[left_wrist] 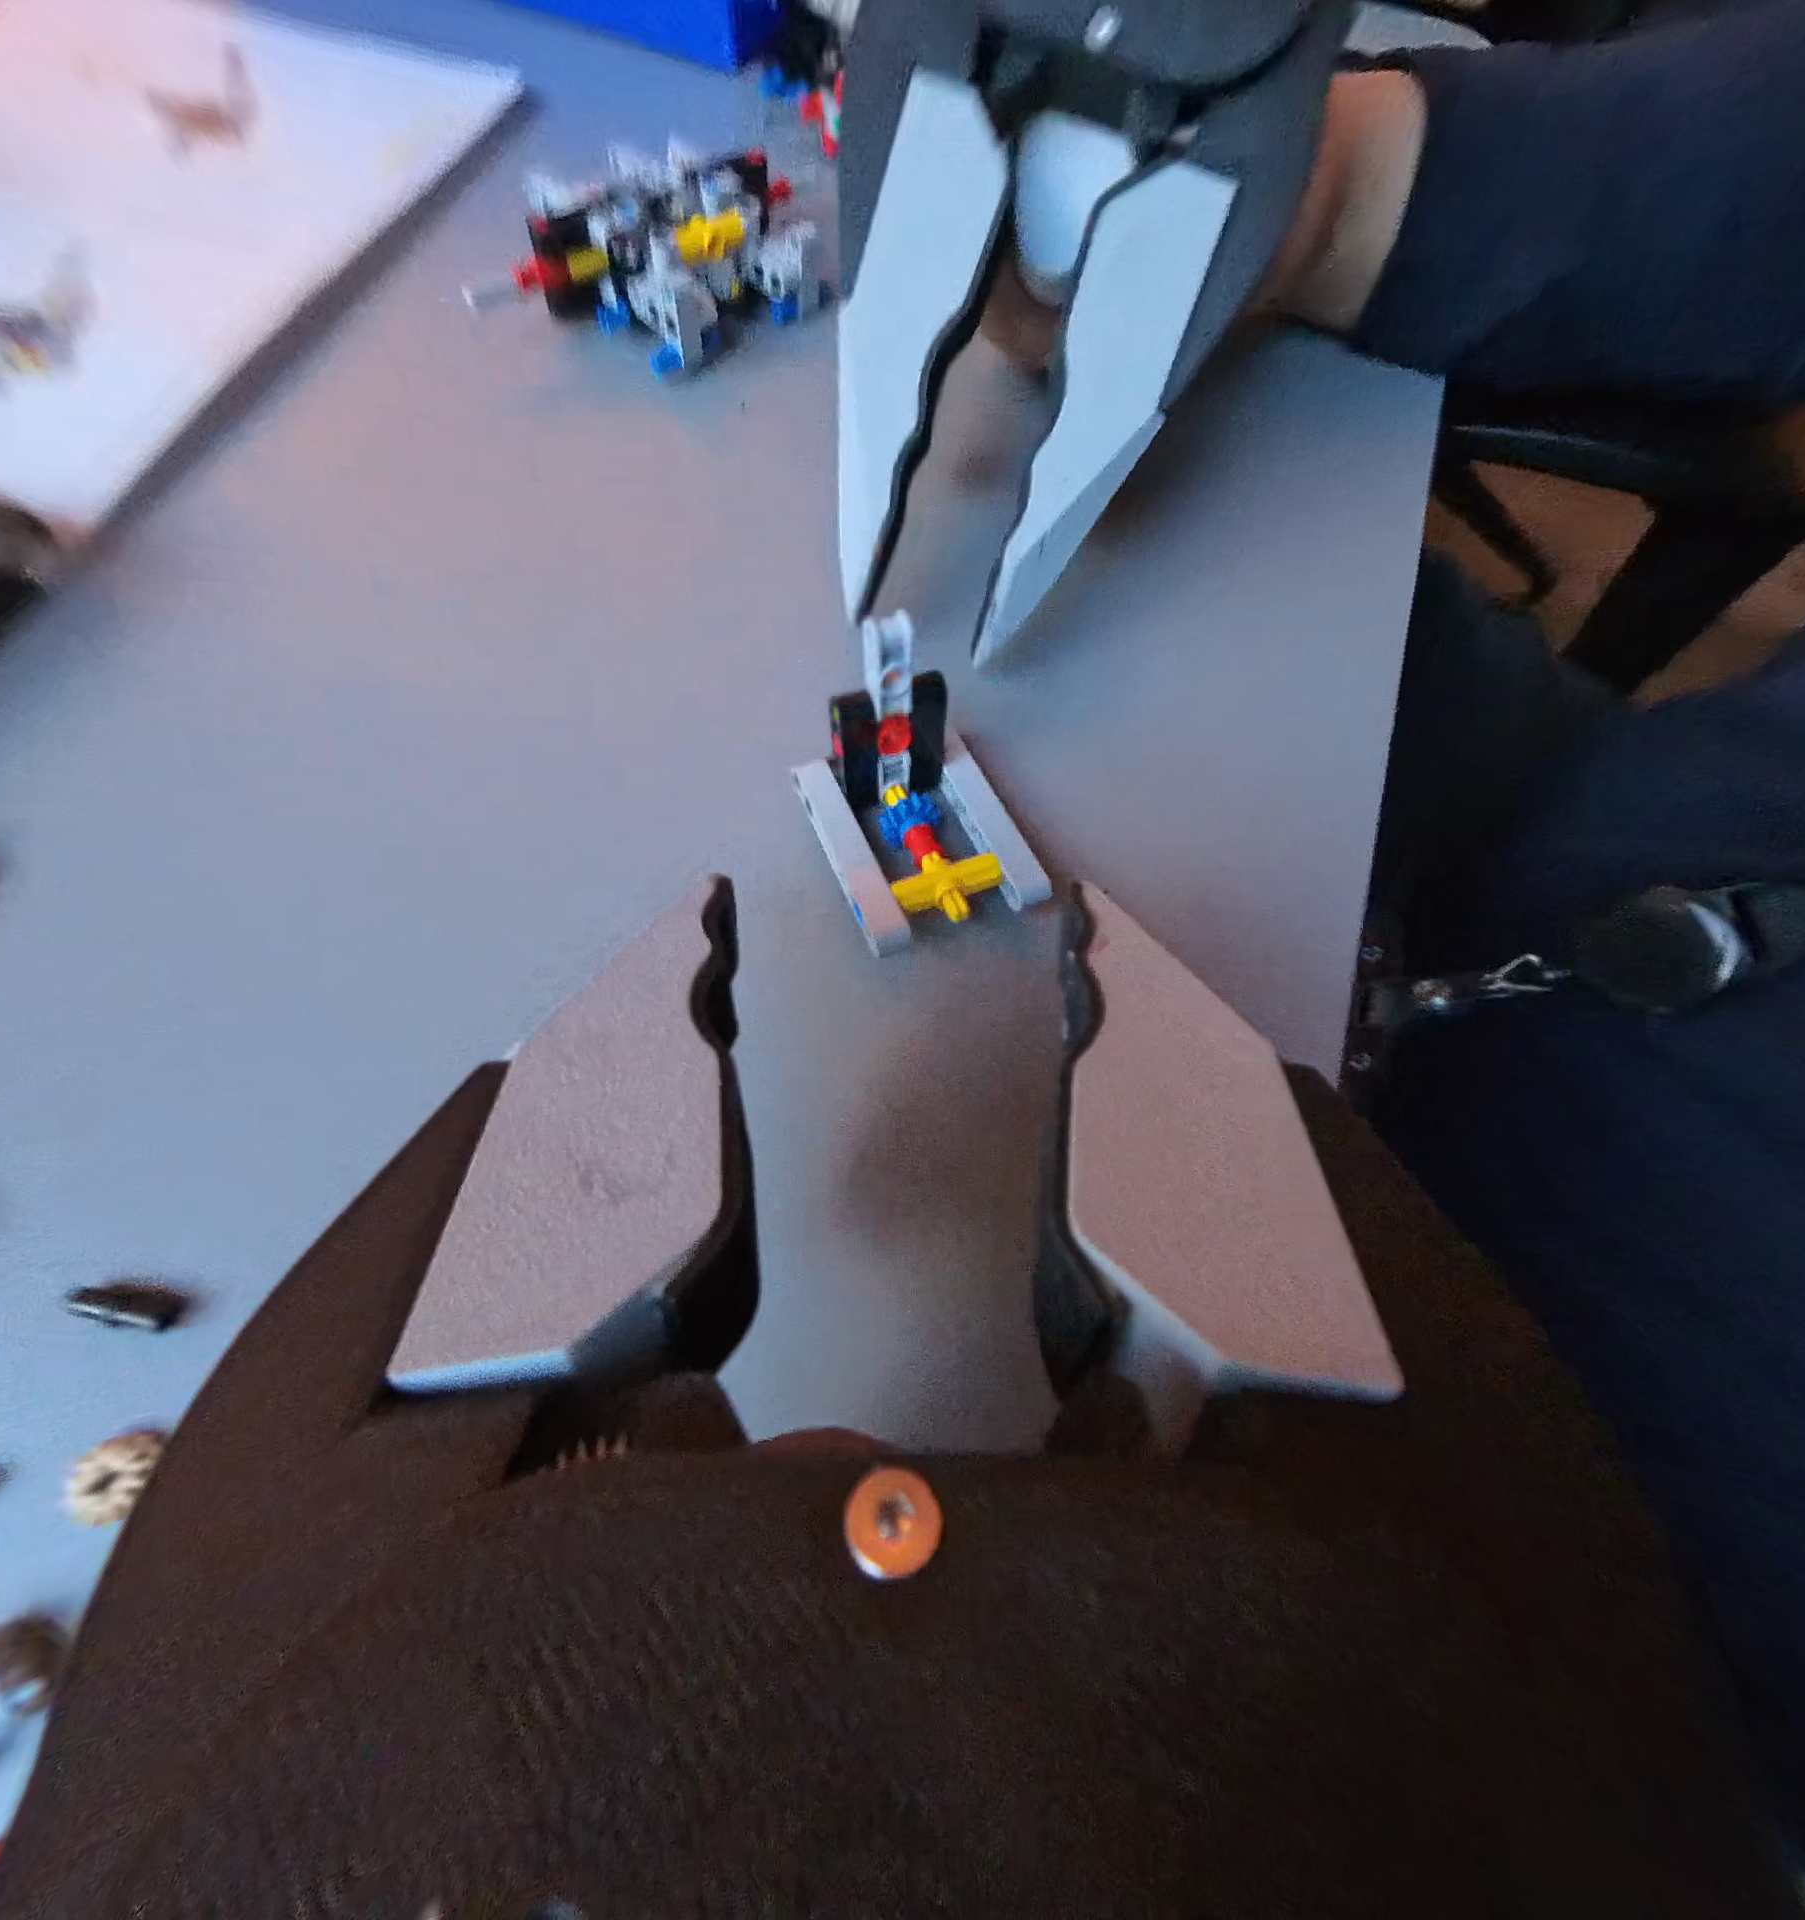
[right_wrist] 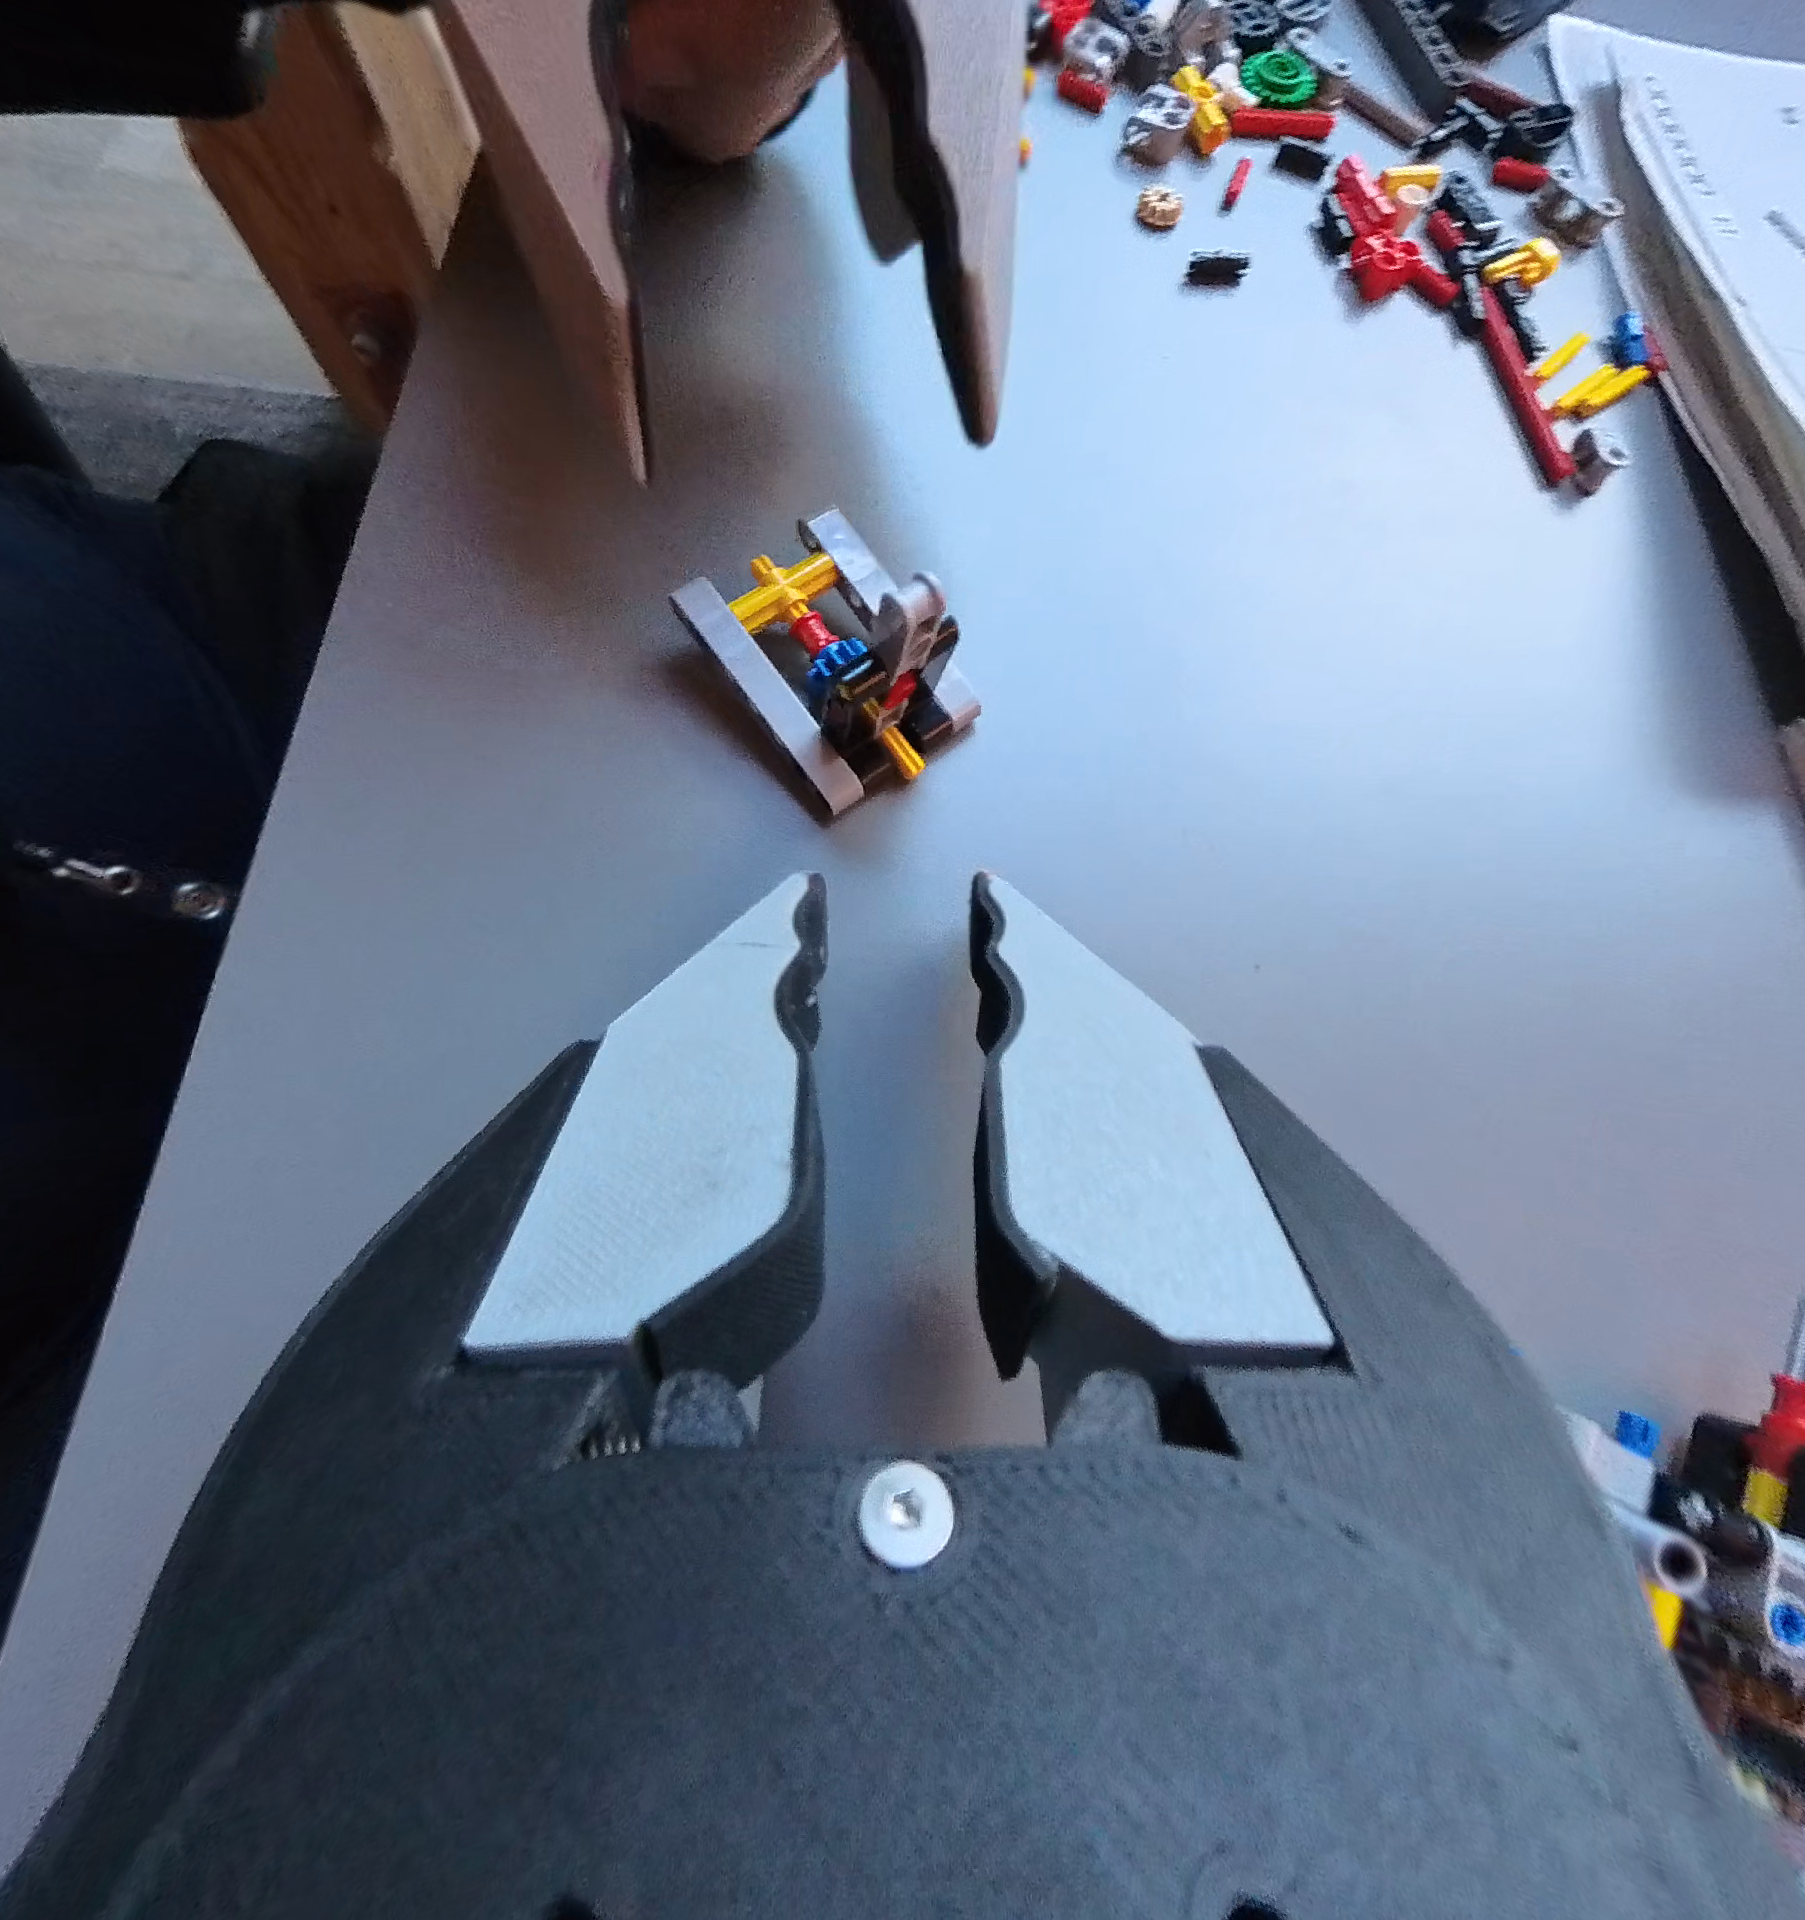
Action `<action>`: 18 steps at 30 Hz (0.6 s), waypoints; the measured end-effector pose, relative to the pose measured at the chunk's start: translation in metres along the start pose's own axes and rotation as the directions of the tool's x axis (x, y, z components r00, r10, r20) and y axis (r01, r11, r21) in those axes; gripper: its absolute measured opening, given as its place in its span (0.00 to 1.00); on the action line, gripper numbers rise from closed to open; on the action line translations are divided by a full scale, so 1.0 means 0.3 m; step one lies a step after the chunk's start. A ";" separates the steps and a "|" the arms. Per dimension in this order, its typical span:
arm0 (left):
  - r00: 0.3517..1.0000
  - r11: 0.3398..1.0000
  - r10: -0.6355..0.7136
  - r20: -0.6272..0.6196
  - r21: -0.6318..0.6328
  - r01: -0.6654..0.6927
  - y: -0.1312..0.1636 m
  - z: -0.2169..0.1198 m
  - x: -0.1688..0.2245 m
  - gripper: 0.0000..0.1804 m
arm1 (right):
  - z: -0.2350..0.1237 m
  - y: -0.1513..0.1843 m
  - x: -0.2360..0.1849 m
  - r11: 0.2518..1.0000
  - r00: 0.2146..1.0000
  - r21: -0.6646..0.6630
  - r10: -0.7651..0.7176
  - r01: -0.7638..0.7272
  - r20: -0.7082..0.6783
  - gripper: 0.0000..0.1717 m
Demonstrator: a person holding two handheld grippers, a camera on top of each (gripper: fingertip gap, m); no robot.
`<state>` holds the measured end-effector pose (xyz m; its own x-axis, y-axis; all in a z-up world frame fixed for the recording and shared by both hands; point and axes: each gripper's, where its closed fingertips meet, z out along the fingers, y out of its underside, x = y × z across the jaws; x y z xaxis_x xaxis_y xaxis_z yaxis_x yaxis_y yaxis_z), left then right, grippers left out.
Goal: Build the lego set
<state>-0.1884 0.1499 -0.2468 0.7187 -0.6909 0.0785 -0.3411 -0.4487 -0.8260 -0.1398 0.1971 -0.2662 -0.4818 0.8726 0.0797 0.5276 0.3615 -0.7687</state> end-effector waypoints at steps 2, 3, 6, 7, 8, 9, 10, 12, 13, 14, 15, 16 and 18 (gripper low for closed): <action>0.997 0.998 -0.052 -0.059 -0.051 0.049 0.022 0.013 0.017 0.29 | -0.009 -0.003 -0.002 1.000 1.000 0.013 0.017 -0.017 -0.020 0.14; 0.996 0.997 -0.058 -0.074 -0.064 0.053 0.028 0.018 0.026 0.26 | -0.012 -0.005 -0.007 1.000 0.999 0.019 0.020 -0.020 -0.026 0.14; 0.991 0.992 -0.073 -0.114 -0.107 0.061 0.041 0.037 0.061 0.26 | -0.016 -0.009 -0.030 1.000 0.999 0.024 0.015 -0.014 -0.039 0.14; 0.987 0.990 -0.080 -0.136 -0.122 0.064 0.044 0.045 0.080 0.26 | -0.015 -0.010 -0.039 1.000 0.999 0.024 0.012 -0.011 -0.042 0.14; 0.983 0.989 -0.083 -0.165 -0.133 0.061 0.046 0.052 0.104 0.26 | -0.014 -0.011 -0.047 1.000 0.999 0.021 0.007 -0.006 -0.047 0.14; 0.979 0.988 -0.083 -0.186 -0.142 0.056 0.047 0.057 0.125 0.26 | -0.013 -0.010 -0.052 1.000 0.998 0.018 0.002 -0.001 -0.057 0.14; 0.977 0.988 -0.081 -0.197 -0.148 0.052 0.048 0.062 0.138 0.26 | -0.013 -0.009 -0.055 1.000 0.997 0.013 -0.004 0.005 -0.071 0.14; 0.978 0.989 -0.070 -0.198 -0.143 0.042 0.045 0.063 0.145 0.25 | -0.016 -0.009 -0.061 1.000 0.995 0.010 -0.022 0.023 -0.101 0.15; 0.977 0.990 -0.074 -0.199 -0.132 0.048 0.039 0.060 0.143 0.25 | -0.018 -0.010 -0.065 0.999 0.993 0.012 -0.033 0.035 -0.112 0.15; 0.976 0.991 -0.086 -0.202 -0.114 0.064 0.030 0.054 0.139 0.25 | -0.021 -0.010 -0.069 0.999 0.992 0.012 -0.043 0.045 -0.121 0.15; 0.974 0.992 -0.104 -0.203 -0.093 0.087 0.020 0.048 0.129 0.25 | -0.023 -0.010 -0.074 0.998 0.991 0.013 -0.052 0.054 -0.126 0.16; 0.974 0.991 -0.122 -0.193 -0.073 0.110 0.012 0.042 0.112 0.25 | -0.025 -0.010 -0.077 0.998 0.990 0.015 -0.058 0.060 -0.129 0.16; 0.977 0.989 -0.143 -0.159 -0.047 0.137 0.003 0.032 0.071 0.28 | -0.027 -0.013 -0.083 0.998 0.991 0.022 -0.064 0.067 -0.122 0.16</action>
<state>-0.1675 0.1403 -0.2512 0.6547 -0.7009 0.2829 -0.2677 -0.5650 -0.7804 -0.1243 0.1765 -0.2601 -0.4258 0.8813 0.2049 0.4785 0.4116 -0.7756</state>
